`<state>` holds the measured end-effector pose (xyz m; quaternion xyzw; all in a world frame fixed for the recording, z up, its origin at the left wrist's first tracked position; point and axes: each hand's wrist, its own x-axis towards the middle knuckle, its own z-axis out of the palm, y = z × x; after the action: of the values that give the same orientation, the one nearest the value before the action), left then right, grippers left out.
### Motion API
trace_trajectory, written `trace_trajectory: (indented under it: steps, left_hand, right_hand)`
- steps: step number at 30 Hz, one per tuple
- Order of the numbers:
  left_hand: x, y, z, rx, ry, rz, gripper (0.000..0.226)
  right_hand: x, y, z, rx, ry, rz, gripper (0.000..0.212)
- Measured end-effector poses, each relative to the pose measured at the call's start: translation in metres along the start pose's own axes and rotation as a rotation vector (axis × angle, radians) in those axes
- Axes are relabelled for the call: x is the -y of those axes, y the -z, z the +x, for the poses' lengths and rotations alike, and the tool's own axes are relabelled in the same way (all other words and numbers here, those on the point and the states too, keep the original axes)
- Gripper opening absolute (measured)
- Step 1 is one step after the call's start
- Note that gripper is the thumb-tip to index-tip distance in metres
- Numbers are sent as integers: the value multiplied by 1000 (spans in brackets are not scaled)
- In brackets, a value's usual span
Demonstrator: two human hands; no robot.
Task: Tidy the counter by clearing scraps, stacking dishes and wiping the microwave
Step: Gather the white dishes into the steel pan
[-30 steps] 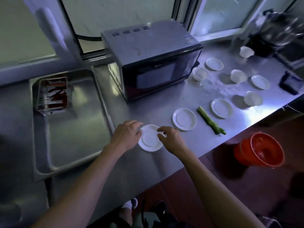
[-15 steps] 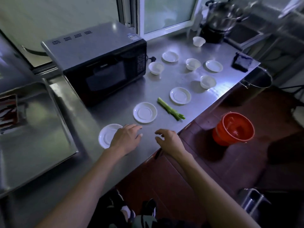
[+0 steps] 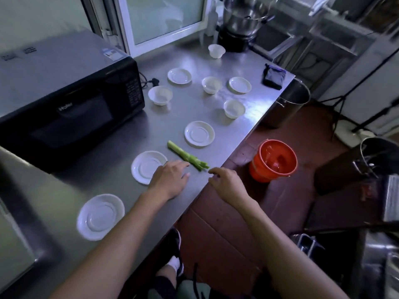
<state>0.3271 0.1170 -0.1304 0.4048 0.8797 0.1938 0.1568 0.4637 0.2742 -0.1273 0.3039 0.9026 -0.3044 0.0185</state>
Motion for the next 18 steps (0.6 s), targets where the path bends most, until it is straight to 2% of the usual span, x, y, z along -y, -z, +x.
trace_trajectory:
  steps: [7, 18]
  left_hand:
    - [-13, 11, 86, -5, -66, -45, 40]
    - [-68, -5, 183, 92, -145, 8, 40]
  right_hand:
    - [-14, 46, 57, -12, -73, -54, 36]
    - [-71, 92, 112, -33, -141, -99, 45]
